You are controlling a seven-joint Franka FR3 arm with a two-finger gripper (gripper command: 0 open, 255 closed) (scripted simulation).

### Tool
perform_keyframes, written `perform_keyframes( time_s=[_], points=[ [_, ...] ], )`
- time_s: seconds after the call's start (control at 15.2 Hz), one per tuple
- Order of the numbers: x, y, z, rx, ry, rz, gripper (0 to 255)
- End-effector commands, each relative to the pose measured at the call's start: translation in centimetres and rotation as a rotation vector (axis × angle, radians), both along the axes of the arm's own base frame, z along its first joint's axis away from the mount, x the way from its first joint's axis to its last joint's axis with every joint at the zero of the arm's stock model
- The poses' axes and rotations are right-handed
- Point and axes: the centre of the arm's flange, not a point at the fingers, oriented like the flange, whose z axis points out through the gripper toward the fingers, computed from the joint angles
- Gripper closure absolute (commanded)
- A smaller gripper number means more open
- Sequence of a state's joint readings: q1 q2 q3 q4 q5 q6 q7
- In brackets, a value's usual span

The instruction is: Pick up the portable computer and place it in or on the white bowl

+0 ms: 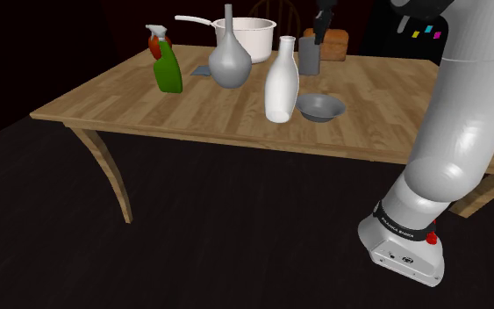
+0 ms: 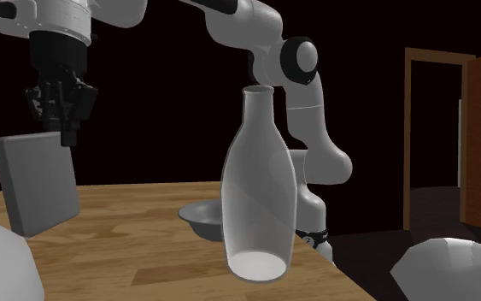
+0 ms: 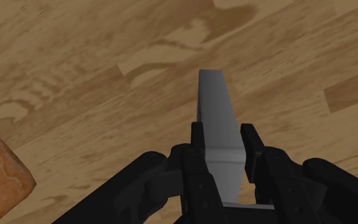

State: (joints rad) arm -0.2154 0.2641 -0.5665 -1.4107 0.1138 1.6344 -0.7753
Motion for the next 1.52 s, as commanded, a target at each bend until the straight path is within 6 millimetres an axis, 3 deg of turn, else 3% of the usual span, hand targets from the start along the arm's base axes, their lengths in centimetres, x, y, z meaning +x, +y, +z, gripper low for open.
perform_keyframes(
  time_s=[0.0, 0.73, 1.45],
  points=[
    [0.0, 0.0, 1.2, 0.000, 0.000, 0.000, 255],
    [0.0, 0.0, 6.9, 0.000, 0.000, 0.000, 255],
    [-8.2, 11.6, 9.9, 0.000, 0.000, 0.000, 255]
  ],
)
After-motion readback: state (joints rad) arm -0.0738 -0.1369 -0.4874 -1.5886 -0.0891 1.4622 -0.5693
